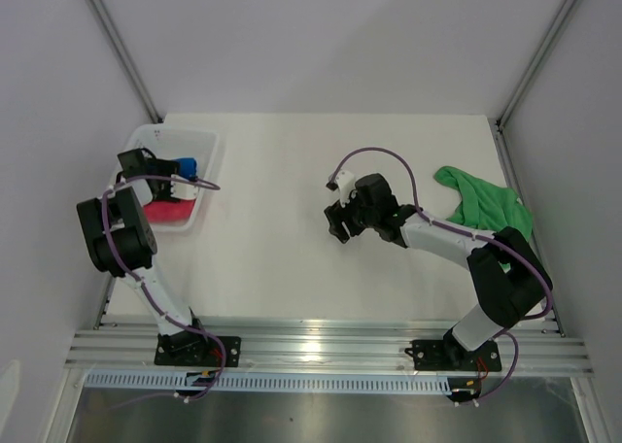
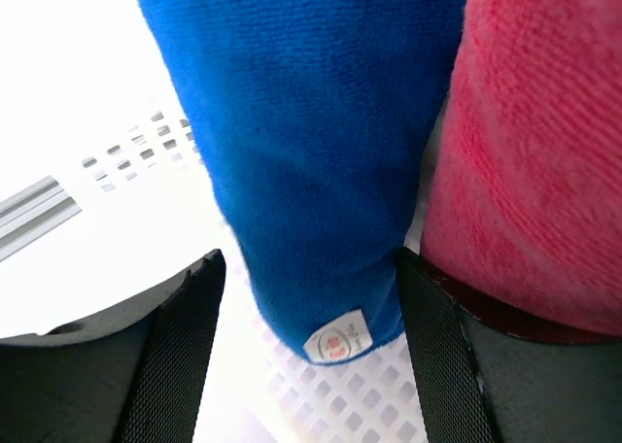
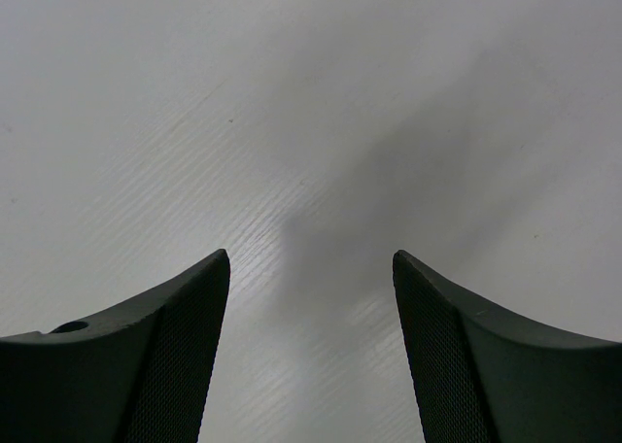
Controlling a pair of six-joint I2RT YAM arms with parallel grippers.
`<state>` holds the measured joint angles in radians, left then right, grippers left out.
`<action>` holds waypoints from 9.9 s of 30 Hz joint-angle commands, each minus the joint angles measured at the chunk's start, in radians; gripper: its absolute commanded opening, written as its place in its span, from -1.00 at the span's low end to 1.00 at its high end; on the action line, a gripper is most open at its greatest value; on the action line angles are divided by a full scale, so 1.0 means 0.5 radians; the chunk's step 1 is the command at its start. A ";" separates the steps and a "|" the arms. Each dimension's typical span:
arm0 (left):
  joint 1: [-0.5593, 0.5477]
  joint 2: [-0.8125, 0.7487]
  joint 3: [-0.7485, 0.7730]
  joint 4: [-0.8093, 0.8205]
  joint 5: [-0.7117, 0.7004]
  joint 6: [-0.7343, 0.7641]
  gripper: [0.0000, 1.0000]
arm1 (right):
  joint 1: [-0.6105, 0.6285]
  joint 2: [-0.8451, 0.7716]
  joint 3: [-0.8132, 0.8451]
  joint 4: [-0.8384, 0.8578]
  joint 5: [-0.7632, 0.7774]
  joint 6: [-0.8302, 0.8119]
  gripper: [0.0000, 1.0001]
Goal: Roll the towels
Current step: Place the rolled towel into the container, then grab a towel with the right arm, then move the towel to the center of the board
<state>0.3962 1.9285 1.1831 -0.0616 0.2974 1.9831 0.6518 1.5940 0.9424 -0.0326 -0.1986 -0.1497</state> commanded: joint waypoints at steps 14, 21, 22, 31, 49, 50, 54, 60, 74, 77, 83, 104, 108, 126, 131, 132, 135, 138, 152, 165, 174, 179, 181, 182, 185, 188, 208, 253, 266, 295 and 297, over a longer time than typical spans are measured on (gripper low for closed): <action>0.058 -0.258 -0.077 -0.045 0.083 0.697 0.51 | 0.010 -0.062 -0.047 0.136 -0.011 0.008 0.42; 0.058 -0.451 -0.179 -0.082 0.160 0.676 0.51 | 0.010 -0.049 -0.062 0.154 -0.029 0.020 0.42; 0.058 -0.479 -0.185 -0.134 0.160 0.667 0.51 | 0.007 -0.049 -0.066 0.163 -0.032 0.023 0.42; 0.058 -0.672 -0.133 -0.343 0.310 0.137 0.51 | 0.007 -0.046 -0.084 0.197 -0.023 0.051 0.41; -0.268 -0.355 0.935 -1.140 -0.468 -2.639 0.30 | -0.316 -0.172 0.343 -0.181 0.728 0.398 0.36; -0.265 -0.250 1.038 -1.220 -0.539 -2.744 0.11 | -0.316 -0.206 0.297 -0.132 0.689 0.395 0.35; -0.289 0.272 1.560 -1.634 -0.736 -3.021 -0.15 | -0.316 -0.371 0.103 0.041 0.575 0.428 0.29; -0.360 0.512 1.674 -1.574 -0.920 -3.009 -0.25 | -0.316 -0.555 -0.068 0.114 0.581 0.410 0.25; -0.443 0.674 1.785 -1.393 -1.046 -2.988 -0.14 | -0.316 -0.660 -0.204 0.176 0.456 0.367 0.24; -0.458 0.717 1.855 -1.407 -0.988 -2.988 -0.09 | -0.316 -0.626 -0.188 0.197 0.422 0.358 0.24; -0.492 0.919 2.043 -1.775 -0.892 -2.877 -0.07 | -0.316 -0.599 -0.139 0.148 0.440 0.321 0.25; -0.464 0.641 1.665 -1.862 -0.675 -2.816 -0.15 | -0.325 -0.645 -0.167 0.114 0.468 0.309 0.27; -0.467 0.579 1.686 -1.807 -0.619 -2.862 -0.13 | -0.328 -0.681 -0.207 0.133 0.474 0.309 0.28; -0.510 0.828 1.999 -1.727 -0.638 -2.951 -0.01 | -0.300 -0.669 -0.210 0.163 0.468 0.407 0.27; -0.513 0.981 2.134 -1.917 -0.650 -2.960 -0.01 | -0.300 -0.663 -0.191 0.166 0.468 0.370 0.27; -0.513 0.984 2.098 -1.963 -0.647 -2.960 -0.01 | -0.297 -0.663 -0.188 0.166 0.471 0.367 0.27; -0.498 0.917 1.964 -1.960 -0.595 -2.960 -0.05 | -0.297 -0.663 -0.191 0.167 0.474 0.361 0.28; -0.473 0.801 1.868 -1.914 -0.466 -2.978 -0.14 | -0.300 -0.654 -0.191 0.166 0.471 0.361 0.28; -0.439 0.625 1.843 -1.886 -0.469 -3.012 -0.14 | -0.306 -0.669 -0.182 0.173 0.474 0.339 0.29; -0.507 0.172 1.956 -1.797 -0.610 -3.175 0.02 | -0.503 -0.531 0.150 -0.306 0.799 0.505 0.35; -0.979 -0.096 1.381 -2.190 -0.046 -3.165 -0.28 | -0.503 -0.543 0.011 -0.122 0.692 0.554 0.34; -1.059 -0.050 1.132 -2.022 -0.171 -3.251 -0.31 | -0.503 -0.546 -0.047 -0.094 0.673 0.542 0.34; -1.059 0.005 1.137 -1.982 -0.300 -3.279 -0.33 | -0.503 -0.562 -0.075 -0.067 0.670 0.539 0.34; -1.059 0.051 1.140 -1.960 -0.334 -3.282 -0.33 | -0.506 -0.565 -0.093 -0.061 0.667 0.536 0.33; -1.053 0.131 1.174 -1.890 -0.453 -3.285 -0.34 | -0.515 -0.562 -0.105 -0.073 0.664 0.536 0.34; -1.026 0.220 1.196 -1.834 -0.567 -3.288 -0.35 | -0.539 -0.562 -0.112 -0.119 0.670 0.539 0.34; -0.881 0.631 1.781 -1.815 -0.828 -3.254 -0.37 | -0.668 -0.586 -0.075 -0.183 0.643 0.517 0.36; -1.090 -0.338 1.926 -2.193 -0.208 -3.359 0.99 | -0.543 0.181 1.191 -0.585 -0.504 0.661 -1.00; -1.090 -0.406 2.195 -2.169 -0.104 -3.343 0.99 | -0.481 0.003 2.116 -0.420 -0.698 1.131 -1.00; -2.132 -0.384 0.518 -1.344 0.200 -2.491 0.68 | -0.680 -0.099 -0.191 -0.303 -0.790 0.876 -1.00; -2.185 -0.341 0.401 -1.239 0.102 -2.405 0.69 | -0.766 -0.083 -0.240 -0.242 -0.860 0.913 -1.00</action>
<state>-0.6579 1.7424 1.4410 -0.8135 0.3843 0.6708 0.3176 1.5490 0.8463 -0.2447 -0.5781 0.2707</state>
